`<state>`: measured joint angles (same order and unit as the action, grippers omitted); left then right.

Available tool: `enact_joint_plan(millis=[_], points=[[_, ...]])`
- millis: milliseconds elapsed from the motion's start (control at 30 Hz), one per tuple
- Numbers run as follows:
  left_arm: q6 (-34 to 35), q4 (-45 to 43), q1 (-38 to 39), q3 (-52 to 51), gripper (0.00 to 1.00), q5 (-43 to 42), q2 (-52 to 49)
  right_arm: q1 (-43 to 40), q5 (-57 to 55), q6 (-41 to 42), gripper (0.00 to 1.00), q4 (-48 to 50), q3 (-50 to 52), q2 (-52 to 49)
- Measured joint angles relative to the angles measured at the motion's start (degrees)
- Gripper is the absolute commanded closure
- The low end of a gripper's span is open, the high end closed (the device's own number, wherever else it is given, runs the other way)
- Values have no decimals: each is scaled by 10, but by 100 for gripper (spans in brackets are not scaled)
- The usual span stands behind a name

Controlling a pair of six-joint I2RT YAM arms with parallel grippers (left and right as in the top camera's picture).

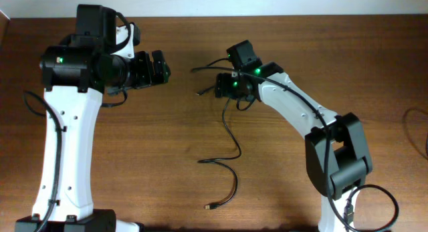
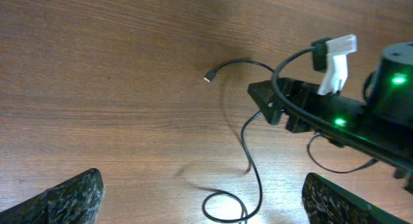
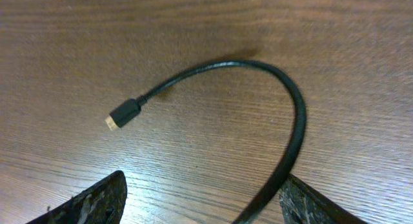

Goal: Untangle cables
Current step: 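Drag the cable off the table to the right with the right gripper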

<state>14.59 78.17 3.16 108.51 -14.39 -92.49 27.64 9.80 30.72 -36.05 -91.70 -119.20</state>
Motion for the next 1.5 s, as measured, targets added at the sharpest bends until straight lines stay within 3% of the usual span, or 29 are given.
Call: enact_joint_plan(millis=[67,133,400,433,533,767,1067,1267,1500], points=[[1,0,-1,0,1,-2,0,6,0,1,26,-2,0,-2],[7,0,-1,0,1,-4,0,13,0,2,46,-3,0,-2],[16,0,-1,0,1,-16,0,17,0,4,48,8,0,-2],[15,-1,-1,0,1,-30,0,17,0,3,57,7,0,-2],[16,-15,-1,0,1,-69,0,17,1,3,96,0,0,-2],[16,-27,-1,0,1,-108,0,17,42,5,96,7,0,-2],[16,-25,-1,0,1,-123,0,-46,235,-13,96,56,-42,10],[16,-25,-1,0,1,-143,0,-79,230,-62,96,38,-77,165],[16,-21,-1,0,1,-153,0,-132,133,-121,96,13,-85,337]])
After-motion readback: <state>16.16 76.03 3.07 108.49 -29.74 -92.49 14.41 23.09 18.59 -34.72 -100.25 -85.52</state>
